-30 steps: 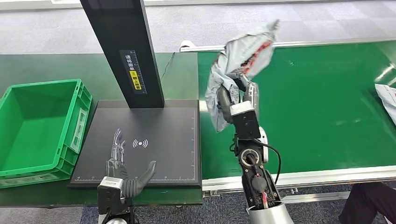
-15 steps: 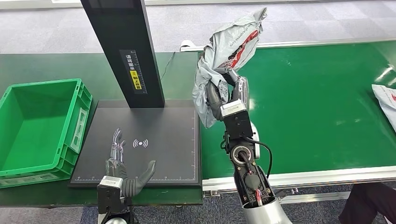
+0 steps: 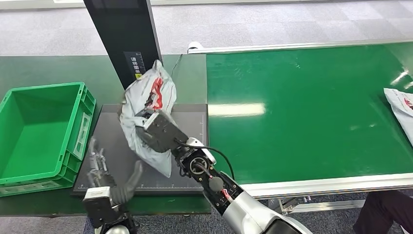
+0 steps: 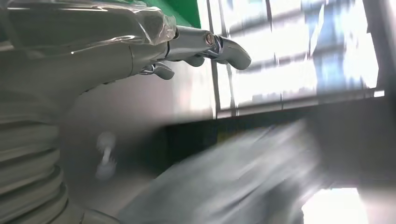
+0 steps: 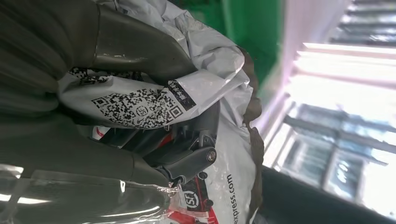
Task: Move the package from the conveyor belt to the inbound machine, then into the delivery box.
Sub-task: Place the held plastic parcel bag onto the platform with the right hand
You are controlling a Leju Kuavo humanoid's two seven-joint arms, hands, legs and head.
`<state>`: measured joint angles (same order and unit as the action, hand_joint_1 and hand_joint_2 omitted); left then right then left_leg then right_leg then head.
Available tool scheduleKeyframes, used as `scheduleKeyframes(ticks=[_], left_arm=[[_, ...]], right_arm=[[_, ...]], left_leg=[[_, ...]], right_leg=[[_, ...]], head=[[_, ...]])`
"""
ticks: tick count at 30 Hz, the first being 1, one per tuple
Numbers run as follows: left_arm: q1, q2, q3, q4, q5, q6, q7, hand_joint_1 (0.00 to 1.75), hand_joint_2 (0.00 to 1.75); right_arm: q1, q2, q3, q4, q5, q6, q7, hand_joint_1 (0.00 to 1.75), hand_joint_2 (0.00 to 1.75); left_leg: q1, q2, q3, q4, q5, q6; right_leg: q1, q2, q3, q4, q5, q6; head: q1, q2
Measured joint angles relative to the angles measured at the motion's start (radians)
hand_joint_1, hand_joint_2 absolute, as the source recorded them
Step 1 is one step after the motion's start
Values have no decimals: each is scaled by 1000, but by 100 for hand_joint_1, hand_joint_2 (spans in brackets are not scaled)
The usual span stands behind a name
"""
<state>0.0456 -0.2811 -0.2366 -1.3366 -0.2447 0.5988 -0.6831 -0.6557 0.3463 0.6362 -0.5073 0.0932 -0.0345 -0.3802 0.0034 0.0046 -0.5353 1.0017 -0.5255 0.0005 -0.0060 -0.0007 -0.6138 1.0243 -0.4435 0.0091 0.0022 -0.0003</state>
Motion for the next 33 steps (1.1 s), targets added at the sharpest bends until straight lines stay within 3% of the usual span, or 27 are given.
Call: scheduleKeyframes(ticks=[3,11,15,21,28,33], left_arm=[[20,-6,21,-87,16,82,-13,0,175],[41,-47,106,-275,-60,96,-16,0,175],[41,-55,127,-307,-70,96,-16,0,175],[36,-57,138,-311,-77,96,-16,0,175],[29,-57,140,-305,-73,96,-16,0,175],[23,-56,135,-286,-71,96,-16,0,175]], right_arm=[[6,0,36,68,3,24,23,175,175],[21,1,71,155,40,49,90,174,175],[24,1,87,176,64,36,138,3,175],[20,-5,90,187,54,-50,110,0,175],[-15,-41,-39,125,-98,-148,-192,0,175],[-4,-69,-146,-6,-96,-189,-308,0,175]], left_leg=[[0,0,0,0,0,0],[0,0,0,0,0,0],[0,0,0,0,0,0],[0,0,0,0,0,0],[-1,0,0,1,0,0],[-1,0,0,1,0,0]], right_leg=[[0,0,0,-1,0,0],[0,-1,0,-1,0,0],[0,-1,0,-1,0,0],[0,0,0,-1,0,0],[0,0,0,-1,0,0],[0,-1,0,-1,0,0]], head=[[0,0],[0,0],[0,0],[0,0],[0,0],[0,0]])
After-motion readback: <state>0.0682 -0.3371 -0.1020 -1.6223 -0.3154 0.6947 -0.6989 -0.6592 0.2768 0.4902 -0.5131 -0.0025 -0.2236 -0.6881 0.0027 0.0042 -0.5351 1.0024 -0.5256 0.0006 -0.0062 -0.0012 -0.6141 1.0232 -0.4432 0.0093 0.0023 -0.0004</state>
